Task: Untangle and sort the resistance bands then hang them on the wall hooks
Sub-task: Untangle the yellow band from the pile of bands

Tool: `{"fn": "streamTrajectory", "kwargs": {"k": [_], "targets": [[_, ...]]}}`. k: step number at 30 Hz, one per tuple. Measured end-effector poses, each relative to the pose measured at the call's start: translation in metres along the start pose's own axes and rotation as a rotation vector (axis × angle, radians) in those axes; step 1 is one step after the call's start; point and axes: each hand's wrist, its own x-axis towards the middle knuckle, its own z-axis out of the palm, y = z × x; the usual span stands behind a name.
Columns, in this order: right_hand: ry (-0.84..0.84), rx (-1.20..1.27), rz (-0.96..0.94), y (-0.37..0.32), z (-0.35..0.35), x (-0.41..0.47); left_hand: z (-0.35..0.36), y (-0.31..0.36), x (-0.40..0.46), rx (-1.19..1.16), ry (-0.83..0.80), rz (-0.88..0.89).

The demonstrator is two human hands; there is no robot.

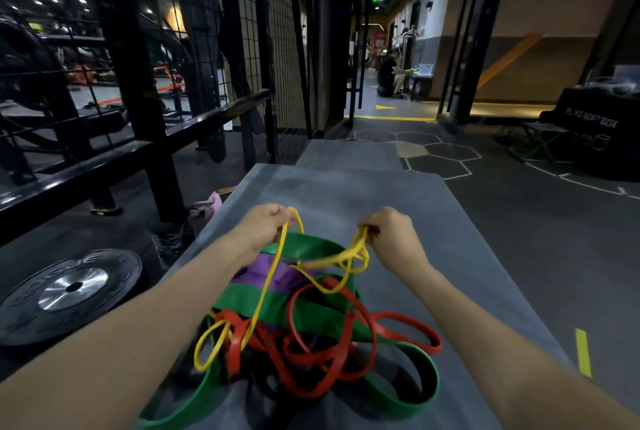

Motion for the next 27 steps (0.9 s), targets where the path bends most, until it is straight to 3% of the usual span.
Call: {"fn": "streamTrajectory", "kwargs": {"k": [7, 12, 16, 19, 22, 27], "targets": [[-0.337, -0.203, -0.122, -0.024, 0.0, 0.002, -0.027, 0.052, -0.026, -0.193, -0.035, 0.171], [-0.179, -0.073, -0.078, -0.057, -0.005, 0.007, -0.037, 0.073, -0.044, -0.277, -0.13, 0.279], [-0.332, 0.162, 0.003, -0.089, -0.001, 0.012, -0.042, 0.079, -0.056, -0.312, -0.22, 0.319], [-0.357, 0.14, 0.001, -0.096, 0.013, 0.01, -0.049, 0.077, -0.065, -0.356, -0.265, 0.324], [-0.267, 0.121, 0.045, -0.094, 0.015, 0.009, -0.056, 0.067, -0.07, -0.294, -0.213, 0.276], [0.117, 0.253, -0.032, -0.098, -0.019, 0.016, -0.047, 0.033, -0.059, 0.022, -0.056, 0.204]]}}
